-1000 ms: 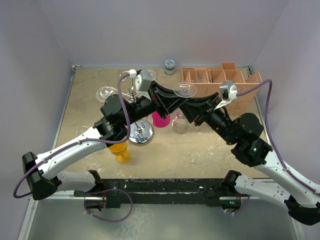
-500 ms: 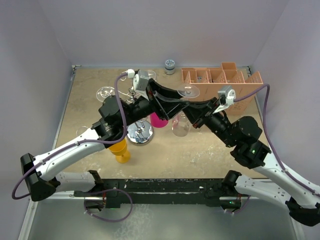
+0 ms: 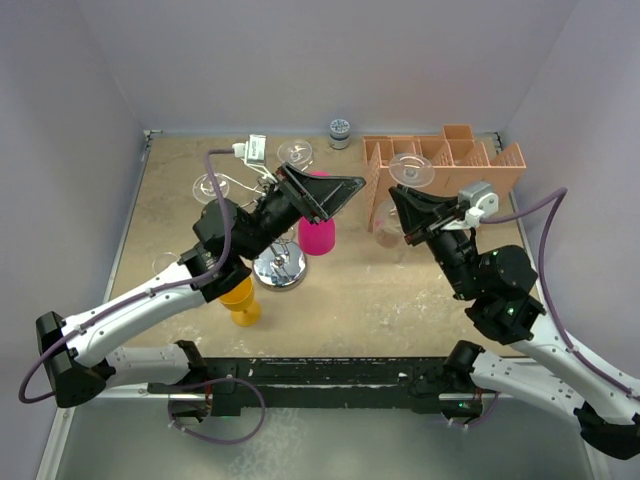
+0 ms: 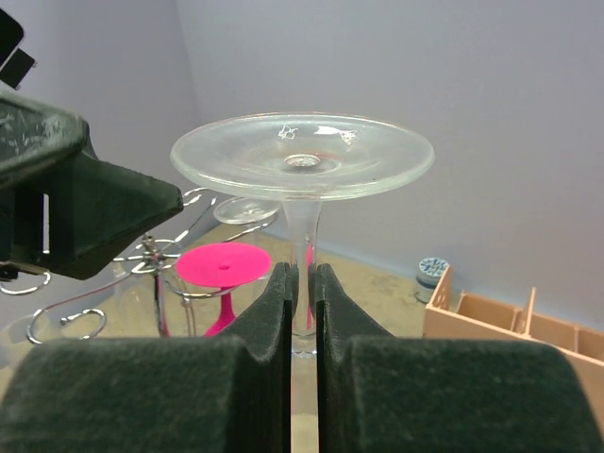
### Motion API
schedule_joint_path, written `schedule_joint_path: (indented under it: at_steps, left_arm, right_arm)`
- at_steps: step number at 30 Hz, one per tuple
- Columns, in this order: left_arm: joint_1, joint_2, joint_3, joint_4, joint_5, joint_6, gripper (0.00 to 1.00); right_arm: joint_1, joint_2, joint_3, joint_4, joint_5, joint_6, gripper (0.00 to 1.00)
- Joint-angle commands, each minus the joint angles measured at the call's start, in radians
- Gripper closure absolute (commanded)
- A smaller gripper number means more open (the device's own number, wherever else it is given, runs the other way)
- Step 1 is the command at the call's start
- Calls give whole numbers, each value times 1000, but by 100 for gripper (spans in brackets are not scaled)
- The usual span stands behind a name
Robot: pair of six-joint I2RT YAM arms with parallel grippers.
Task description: Place the wine glass upside down on the wine glass rack
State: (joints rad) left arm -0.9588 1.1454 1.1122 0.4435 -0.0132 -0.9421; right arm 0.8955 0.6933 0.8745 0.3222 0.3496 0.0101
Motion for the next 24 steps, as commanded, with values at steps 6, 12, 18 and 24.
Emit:
schedule_joint_path:
  at_steps: [6, 12, 18, 24]
  left_arm:
    - [-4, 46, 159, -152, -92, -282, 50]
    - [-4, 83, 164, -130, -66, -285, 50]
    - [-4, 119, 174, -137, -23, -305, 50]
    - [-2, 123, 169, -122, -28, -317, 51]
  right_arm:
    - [-3, -24, -17, 107, -43, -135, 100]
    - [-3, -8, -14, 80, -82, -140, 100]
    - [-3, -6, -19, 76, -125, -136, 100]
    - [-3, 7, -21, 54, -140, -136, 100]
